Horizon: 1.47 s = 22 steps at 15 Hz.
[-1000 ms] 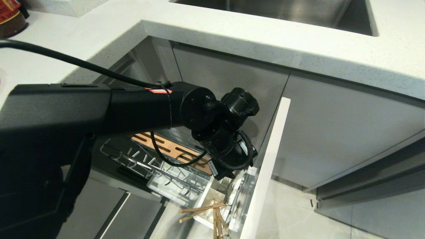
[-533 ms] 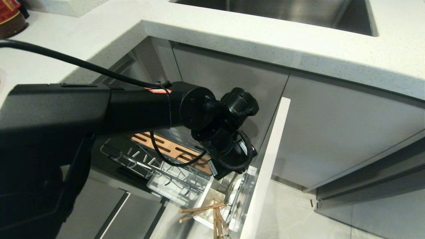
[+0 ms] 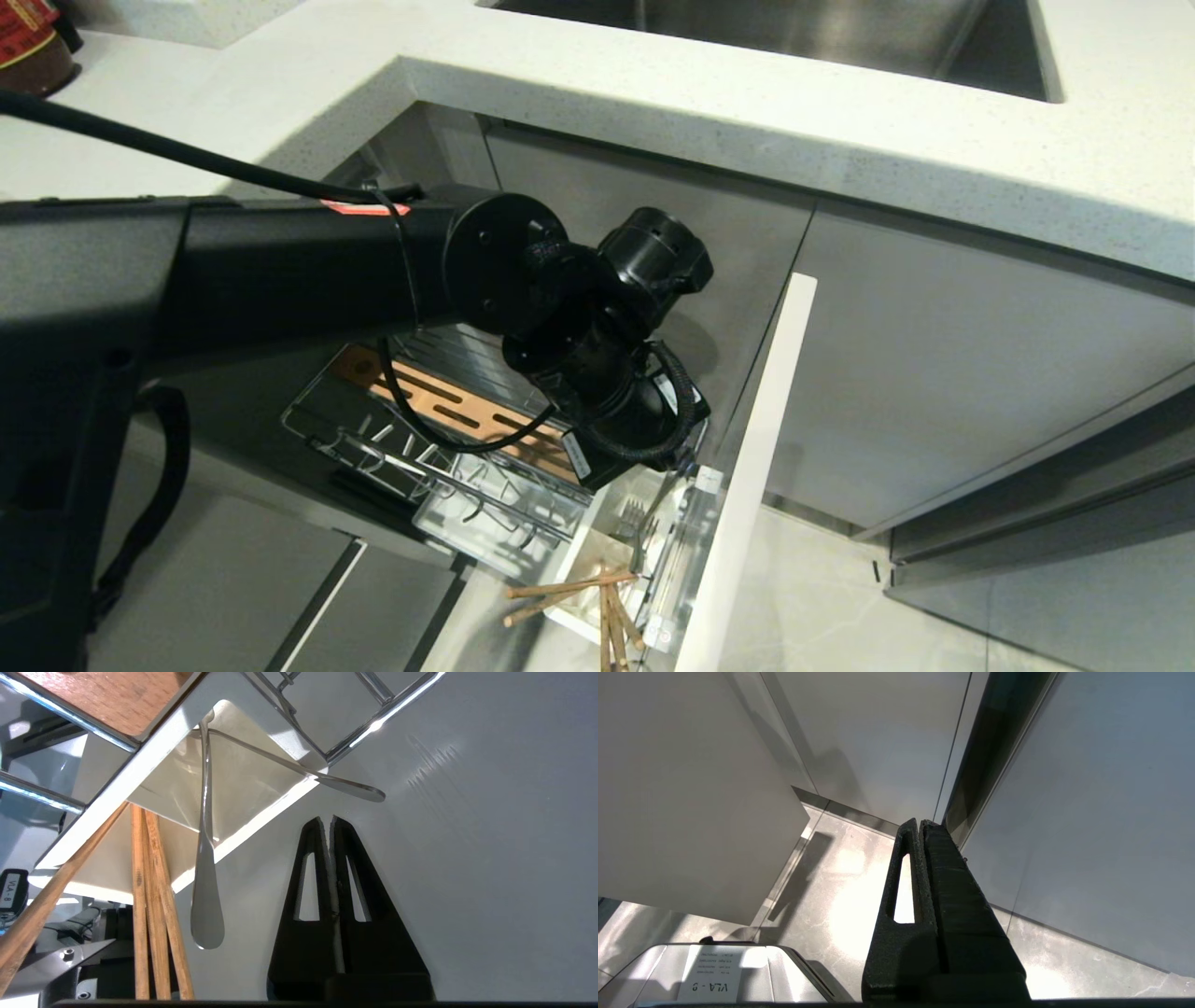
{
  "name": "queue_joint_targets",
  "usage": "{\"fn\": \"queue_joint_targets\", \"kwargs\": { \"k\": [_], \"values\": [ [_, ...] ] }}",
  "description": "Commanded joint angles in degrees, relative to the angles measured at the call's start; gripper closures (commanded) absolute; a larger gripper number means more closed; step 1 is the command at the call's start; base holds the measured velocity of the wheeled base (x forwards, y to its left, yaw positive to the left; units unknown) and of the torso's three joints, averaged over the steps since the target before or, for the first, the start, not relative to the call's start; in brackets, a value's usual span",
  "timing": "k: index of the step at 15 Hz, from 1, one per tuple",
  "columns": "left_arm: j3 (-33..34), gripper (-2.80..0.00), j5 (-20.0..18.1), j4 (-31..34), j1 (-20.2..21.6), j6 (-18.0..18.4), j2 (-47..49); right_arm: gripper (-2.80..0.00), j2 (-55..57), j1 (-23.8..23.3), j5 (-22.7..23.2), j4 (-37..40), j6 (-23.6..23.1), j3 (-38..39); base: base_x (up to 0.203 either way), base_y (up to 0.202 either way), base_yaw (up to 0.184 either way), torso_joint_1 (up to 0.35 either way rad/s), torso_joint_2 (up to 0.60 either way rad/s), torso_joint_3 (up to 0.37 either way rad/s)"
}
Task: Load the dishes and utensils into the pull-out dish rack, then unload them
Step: Take the spoon out of the cupboard
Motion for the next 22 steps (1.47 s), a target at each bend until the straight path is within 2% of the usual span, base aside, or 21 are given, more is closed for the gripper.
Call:
{"fn": "queue_joint_targets", "kwargs": {
  "k": [1,16,19,22],
  "values": [
    [0.0,-2.80,0.1,0.3,0.0,-0.4,-0.1,0.00,0.0,-0.1,0.0,0.0,0.0,0.0,0.000,0.000,0.000,0.000,0.00,0.000],
    [-0.2,-2.80,0.1,-1.8,0.8,-0.9,4.7,0.00,0.0,0.0,0.0,0.0,0.0,0.0,0.000,0.000,0.000,0.000,0.00,0.000],
    [-0.2,-2.80,2.9,-1.7,0.8,-0.9,5.3,0.00,0.0,0.0,0.0,0.0,0.0,0.0,0.000,0.000,0.000,0.000,0.00,0.000],
    [-0.2,-2.80,3.2,-1.1,0.6,-0.9,5.2,0.00,0.0,0.0,0.0,0.0,0.0,0.0,0.000,0.000,0.000,0.000,0.00,0.000]
  ]
}}
